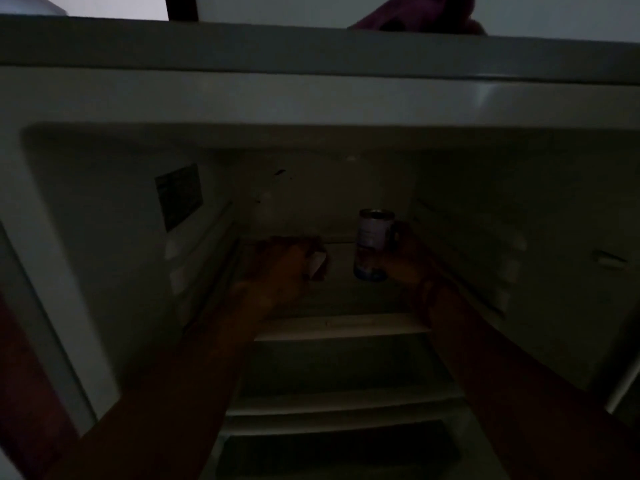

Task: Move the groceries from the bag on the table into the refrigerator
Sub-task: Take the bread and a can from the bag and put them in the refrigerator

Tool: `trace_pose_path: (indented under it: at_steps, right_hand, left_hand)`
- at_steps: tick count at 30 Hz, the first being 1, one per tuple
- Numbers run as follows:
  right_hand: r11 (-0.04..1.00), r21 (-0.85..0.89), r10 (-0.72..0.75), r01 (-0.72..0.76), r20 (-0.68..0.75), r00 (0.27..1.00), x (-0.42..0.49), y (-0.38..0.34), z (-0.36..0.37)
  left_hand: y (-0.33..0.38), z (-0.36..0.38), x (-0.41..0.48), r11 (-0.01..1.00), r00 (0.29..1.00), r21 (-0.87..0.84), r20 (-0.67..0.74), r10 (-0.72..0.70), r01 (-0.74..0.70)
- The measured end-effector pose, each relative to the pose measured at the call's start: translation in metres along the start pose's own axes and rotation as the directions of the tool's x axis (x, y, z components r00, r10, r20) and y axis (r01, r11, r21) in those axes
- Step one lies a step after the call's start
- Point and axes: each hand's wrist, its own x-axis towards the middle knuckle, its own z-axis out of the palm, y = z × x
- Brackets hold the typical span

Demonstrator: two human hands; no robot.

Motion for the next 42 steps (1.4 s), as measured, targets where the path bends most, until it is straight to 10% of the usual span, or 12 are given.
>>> trace_pose_path:
  at_steps: [13,42]
  right_hand:
    - [0.999,0.026,0.045,-0.045,0.002,0.999,-0.045,-0.023,-0.015]
    - [0.75,-0.592,-0.324,0.294,0.059,0.944,-0.194,-0.049,-0.026]
  left_hand:
    - [-0.006,-0.013,-0.045,0.997,0.988,-0.054,-0.144,0.047,-0.055]
    - [0.019,-0.029,-0.197,0.999,0.912,0.018,-0.408,0.052,-0.049]
